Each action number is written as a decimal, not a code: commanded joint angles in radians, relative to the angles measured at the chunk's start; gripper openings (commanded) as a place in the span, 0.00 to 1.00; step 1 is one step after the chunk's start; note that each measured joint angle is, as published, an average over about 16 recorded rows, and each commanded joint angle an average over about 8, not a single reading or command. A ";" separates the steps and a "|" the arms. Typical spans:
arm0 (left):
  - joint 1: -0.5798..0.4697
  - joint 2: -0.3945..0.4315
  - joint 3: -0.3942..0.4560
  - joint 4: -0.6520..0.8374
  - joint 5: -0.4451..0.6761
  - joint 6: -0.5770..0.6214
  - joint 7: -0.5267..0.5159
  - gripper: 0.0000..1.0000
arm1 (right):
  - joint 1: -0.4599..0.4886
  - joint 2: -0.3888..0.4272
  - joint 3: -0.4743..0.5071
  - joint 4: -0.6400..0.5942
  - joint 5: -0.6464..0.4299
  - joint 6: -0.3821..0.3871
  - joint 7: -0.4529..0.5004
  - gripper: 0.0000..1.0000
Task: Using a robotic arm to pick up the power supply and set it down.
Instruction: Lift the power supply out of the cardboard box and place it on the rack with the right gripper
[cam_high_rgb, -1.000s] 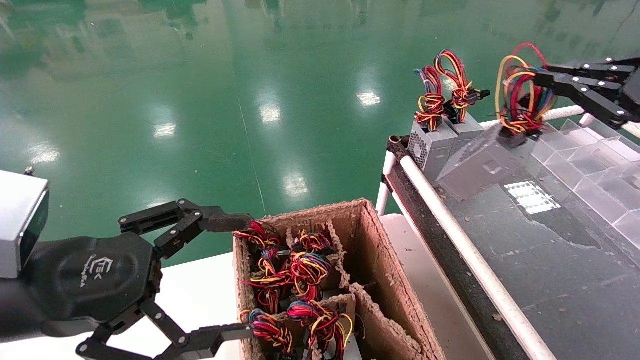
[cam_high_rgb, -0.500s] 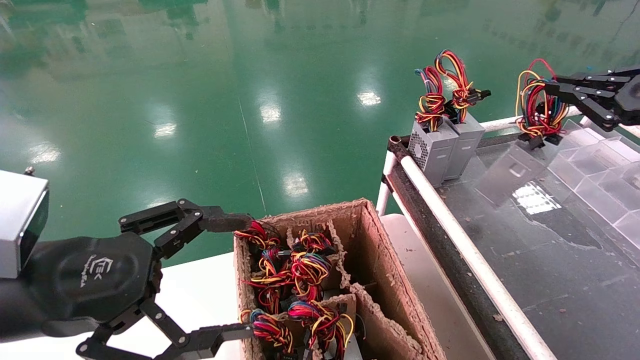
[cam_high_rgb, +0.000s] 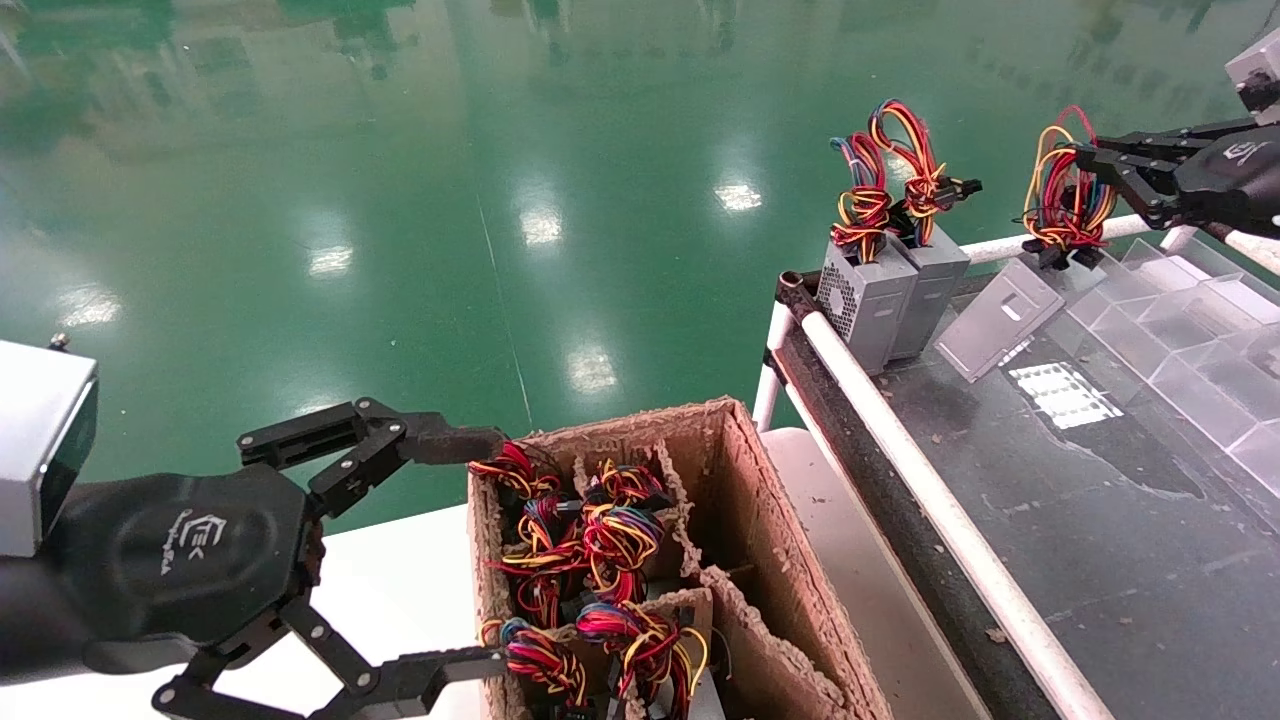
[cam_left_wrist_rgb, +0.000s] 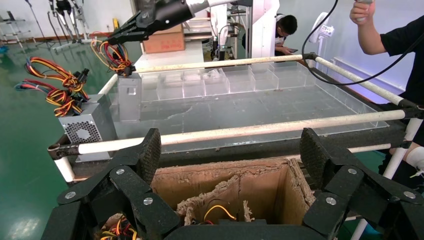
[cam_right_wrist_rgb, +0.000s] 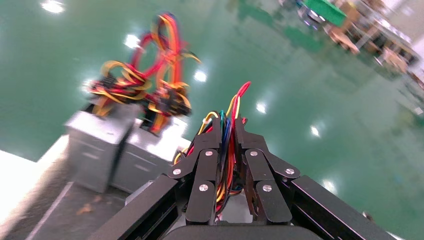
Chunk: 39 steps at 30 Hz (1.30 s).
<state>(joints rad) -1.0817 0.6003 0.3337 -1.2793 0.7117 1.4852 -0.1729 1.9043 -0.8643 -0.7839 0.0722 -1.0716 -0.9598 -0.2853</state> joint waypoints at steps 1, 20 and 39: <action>0.000 0.000 0.000 0.000 0.000 0.000 0.000 1.00 | 0.005 -0.024 -0.002 -0.029 -0.005 0.045 -0.004 0.00; 0.000 0.000 0.001 0.000 -0.001 0.000 0.000 1.00 | 0.001 -0.114 -0.018 -0.076 -0.029 0.216 0.001 0.00; 0.000 -0.001 0.002 0.000 -0.001 -0.001 0.001 1.00 | 0.014 -0.147 -0.039 -0.074 -0.059 0.124 0.060 0.00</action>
<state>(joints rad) -1.0821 0.5996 0.3354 -1.2793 0.7106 1.4845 -0.1720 1.9185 -1.0071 -0.8222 -0.0032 -1.1298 -0.8351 -0.2254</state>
